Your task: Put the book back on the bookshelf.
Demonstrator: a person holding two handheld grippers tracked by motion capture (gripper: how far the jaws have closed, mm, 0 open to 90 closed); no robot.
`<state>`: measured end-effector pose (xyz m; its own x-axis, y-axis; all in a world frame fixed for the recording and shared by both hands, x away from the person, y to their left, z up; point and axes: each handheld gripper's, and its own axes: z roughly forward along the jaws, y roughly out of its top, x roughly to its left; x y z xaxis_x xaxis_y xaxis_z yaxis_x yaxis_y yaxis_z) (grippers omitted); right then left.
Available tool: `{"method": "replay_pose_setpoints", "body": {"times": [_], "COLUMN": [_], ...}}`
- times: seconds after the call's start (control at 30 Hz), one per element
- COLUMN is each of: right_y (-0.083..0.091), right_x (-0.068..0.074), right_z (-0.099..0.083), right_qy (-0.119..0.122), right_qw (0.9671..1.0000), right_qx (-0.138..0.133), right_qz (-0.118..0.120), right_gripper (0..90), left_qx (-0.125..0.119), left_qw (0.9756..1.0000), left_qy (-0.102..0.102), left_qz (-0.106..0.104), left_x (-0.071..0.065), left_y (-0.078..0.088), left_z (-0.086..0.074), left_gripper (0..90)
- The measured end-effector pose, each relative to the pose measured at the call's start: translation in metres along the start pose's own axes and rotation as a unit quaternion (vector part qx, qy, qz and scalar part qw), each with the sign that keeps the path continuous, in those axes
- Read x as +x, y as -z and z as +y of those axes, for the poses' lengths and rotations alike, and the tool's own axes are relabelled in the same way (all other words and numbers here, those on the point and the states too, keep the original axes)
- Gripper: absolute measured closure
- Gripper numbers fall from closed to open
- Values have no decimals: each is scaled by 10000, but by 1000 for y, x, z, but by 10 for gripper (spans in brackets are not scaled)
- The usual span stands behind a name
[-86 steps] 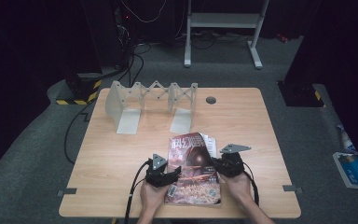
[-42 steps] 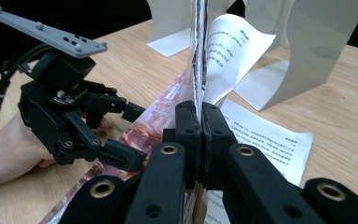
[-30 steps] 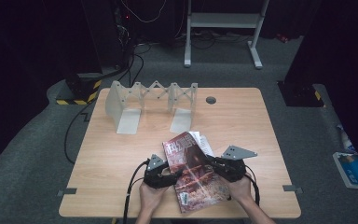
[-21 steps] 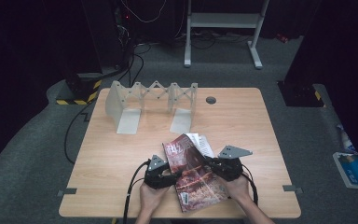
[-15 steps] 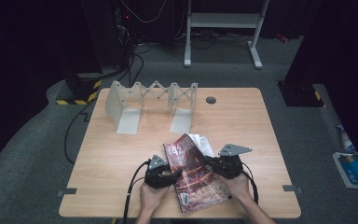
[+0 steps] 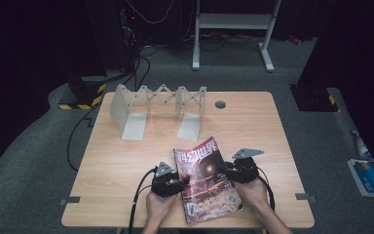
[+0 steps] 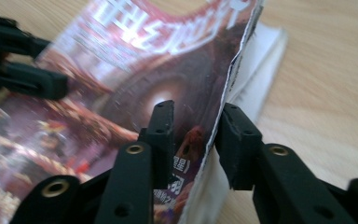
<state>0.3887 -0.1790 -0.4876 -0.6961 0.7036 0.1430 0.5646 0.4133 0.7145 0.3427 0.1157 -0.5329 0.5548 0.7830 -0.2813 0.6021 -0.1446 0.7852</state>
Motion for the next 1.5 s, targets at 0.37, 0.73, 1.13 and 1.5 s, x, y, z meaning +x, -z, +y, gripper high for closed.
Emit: {"method": "replay_pose_setpoints", "body": {"times": [0.37, 0.73, 1.13, 1.5], "right_y": [12, -5, -13, -19], "right_x": [-18, -17, -17, -7], "right_z": [-17, -19, -19, -18], "right_qy": [-562, -252, -258, -46], "right_qw": [9983, 9975, 9971, 9986], "right_qx": [-104, 253, 412, 330], "right_qz": [-76, -611, -582, -402], "right_gripper": [813, 896, 897, 897], "left_qx": [-7, -18, -48, 20], "left_qw": [10000, 10000, 10000, 9999], "left_qy": [12, 22, -20, 27], "left_qz": [9, -1, 31, -150], "left_x": [0, 0, 0, 1], "left_y": [0, 0, 0, 0], "left_z": [0, 0, 0, 1], "left_gripper": [538, 537, 531, 434]}}
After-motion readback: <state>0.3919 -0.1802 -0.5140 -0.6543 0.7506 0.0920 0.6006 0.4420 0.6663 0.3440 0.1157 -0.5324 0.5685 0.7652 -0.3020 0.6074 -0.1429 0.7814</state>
